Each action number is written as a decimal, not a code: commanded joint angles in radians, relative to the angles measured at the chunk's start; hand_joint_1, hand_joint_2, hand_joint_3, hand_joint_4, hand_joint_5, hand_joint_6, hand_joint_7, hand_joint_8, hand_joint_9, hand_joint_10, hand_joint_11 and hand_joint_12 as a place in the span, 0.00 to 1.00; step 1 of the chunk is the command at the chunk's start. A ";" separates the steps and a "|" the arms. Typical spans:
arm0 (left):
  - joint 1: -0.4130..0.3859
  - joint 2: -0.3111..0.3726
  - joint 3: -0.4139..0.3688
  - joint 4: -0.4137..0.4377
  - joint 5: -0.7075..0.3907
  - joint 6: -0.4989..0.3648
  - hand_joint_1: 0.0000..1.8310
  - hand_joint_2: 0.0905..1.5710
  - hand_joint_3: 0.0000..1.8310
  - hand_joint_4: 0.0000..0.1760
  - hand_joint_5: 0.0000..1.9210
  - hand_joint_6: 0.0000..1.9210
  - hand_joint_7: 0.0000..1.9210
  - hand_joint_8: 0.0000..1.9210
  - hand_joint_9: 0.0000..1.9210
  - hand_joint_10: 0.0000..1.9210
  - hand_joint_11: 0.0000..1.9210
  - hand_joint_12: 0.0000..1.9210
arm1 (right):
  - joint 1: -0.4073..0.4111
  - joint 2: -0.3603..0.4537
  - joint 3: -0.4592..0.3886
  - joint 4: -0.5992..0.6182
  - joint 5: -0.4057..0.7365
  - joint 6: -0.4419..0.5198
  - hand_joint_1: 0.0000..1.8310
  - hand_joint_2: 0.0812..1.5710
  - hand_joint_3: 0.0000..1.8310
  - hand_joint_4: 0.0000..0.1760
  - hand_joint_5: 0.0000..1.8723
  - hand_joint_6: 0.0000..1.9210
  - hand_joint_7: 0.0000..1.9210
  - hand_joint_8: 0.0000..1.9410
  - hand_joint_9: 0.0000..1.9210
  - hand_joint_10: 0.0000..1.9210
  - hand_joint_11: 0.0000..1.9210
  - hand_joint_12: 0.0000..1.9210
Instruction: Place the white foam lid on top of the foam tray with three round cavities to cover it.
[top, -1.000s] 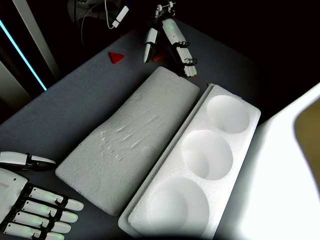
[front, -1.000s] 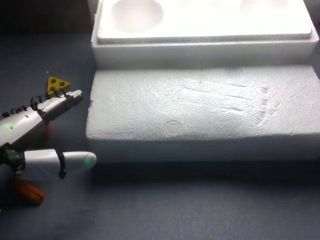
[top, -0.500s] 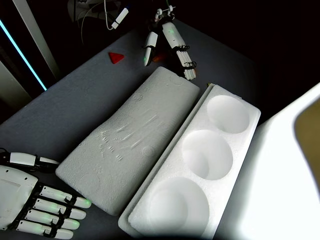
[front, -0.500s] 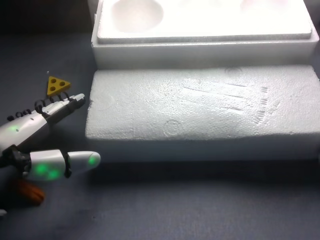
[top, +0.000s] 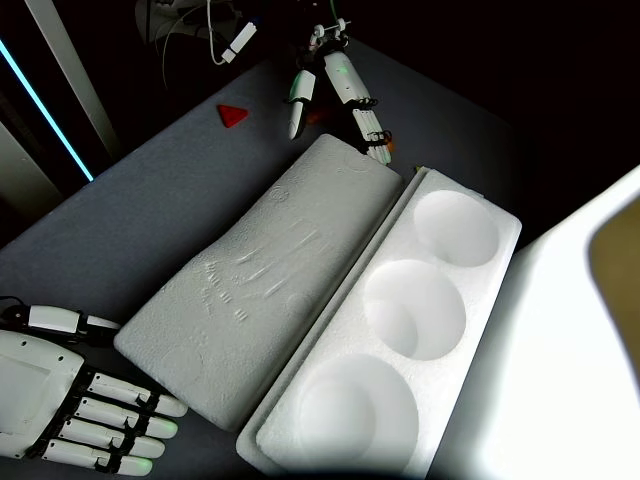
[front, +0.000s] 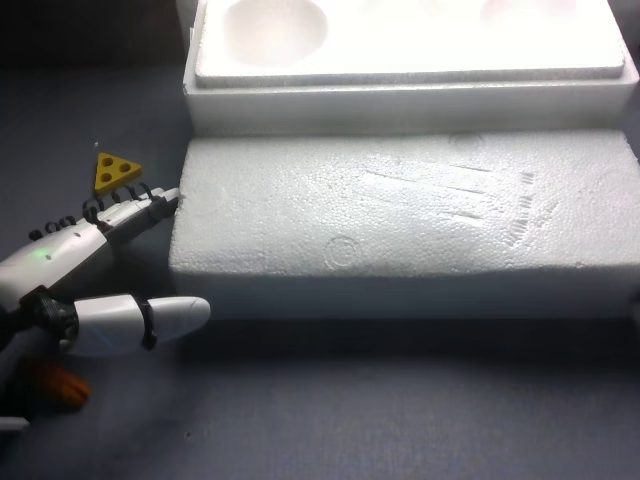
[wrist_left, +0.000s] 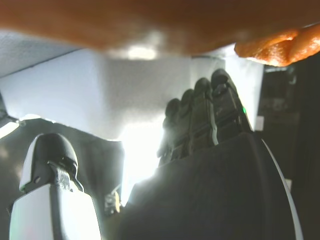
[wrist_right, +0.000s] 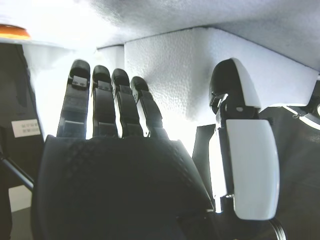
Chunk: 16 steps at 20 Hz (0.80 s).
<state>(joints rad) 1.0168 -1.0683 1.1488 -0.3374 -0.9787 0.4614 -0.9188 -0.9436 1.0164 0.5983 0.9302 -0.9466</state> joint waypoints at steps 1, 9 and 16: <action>-0.005 -0.005 0.000 0.014 -0.118 -0.022 0.25 0.66 0.01 0.00 0.05 0.01 0.00 0.00 0.00 0.00 0.00 0.00 | 0.009 0.007 0.003 -0.015 0.113 0.002 0.29 0.76 0.00 0.00 0.02 0.00 0.00 0.00 0.00 0.00 0.00 0.12; 0.023 0.021 -0.051 0.035 -0.206 -0.050 0.23 0.70 0.01 0.00 0.06 0.01 0.00 0.00 0.00 0.00 0.00 0.00 | 0.009 0.066 -0.061 -0.049 0.163 0.003 0.25 0.76 0.00 0.00 0.06 0.01 0.00 0.00 0.00 0.00 0.00 0.00; 0.072 0.077 -0.133 0.072 -0.327 -0.081 0.24 0.71 0.01 0.00 0.06 0.01 0.00 0.00 0.00 0.00 0.00 0.00 | -0.024 0.138 -0.163 -0.117 0.274 0.041 0.22 0.77 0.00 0.00 0.06 0.01 0.00 0.00 0.00 0.00 0.01 0.01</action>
<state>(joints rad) 1.0988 -0.9871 1.0145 -0.3279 -1.1614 0.3912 -0.9565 -0.8032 0.8486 0.5354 1.0729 -0.9108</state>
